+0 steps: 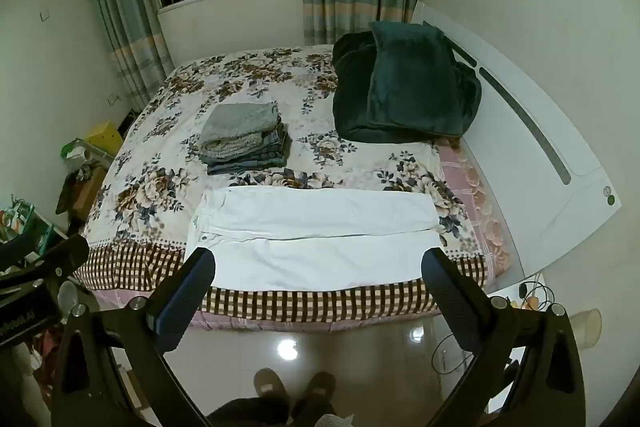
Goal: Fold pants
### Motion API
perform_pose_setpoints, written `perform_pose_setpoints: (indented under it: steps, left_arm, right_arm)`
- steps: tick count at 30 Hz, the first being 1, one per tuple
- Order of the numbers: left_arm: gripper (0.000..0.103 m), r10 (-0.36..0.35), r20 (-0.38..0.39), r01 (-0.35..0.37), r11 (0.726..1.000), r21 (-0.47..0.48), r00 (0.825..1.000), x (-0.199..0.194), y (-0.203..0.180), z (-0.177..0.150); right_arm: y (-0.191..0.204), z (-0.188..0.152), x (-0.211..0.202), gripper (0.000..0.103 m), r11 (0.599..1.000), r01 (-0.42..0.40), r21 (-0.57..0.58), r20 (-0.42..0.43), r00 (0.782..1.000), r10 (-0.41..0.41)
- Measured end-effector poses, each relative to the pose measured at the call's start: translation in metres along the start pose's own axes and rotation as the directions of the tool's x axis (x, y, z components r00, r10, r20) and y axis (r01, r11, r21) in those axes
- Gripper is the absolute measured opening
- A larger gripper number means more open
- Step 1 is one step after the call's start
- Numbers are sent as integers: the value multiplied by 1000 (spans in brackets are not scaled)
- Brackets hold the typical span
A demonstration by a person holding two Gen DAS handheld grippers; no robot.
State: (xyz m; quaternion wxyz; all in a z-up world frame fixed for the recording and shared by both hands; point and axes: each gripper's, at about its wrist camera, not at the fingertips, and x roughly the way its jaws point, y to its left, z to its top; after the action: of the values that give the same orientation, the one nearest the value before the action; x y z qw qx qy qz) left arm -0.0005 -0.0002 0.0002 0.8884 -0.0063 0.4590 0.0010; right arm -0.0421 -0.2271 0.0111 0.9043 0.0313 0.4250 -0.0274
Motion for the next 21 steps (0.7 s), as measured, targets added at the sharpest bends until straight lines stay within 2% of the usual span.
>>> perform_pose_setpoints:
  steps: [21]
  left_arm:
    - [103,7,-10,-7,1000,7,1000,-3,-1,2]
  right_arm:
    - [0,0,-1,103,1000,5,-2,9,1000,-5]
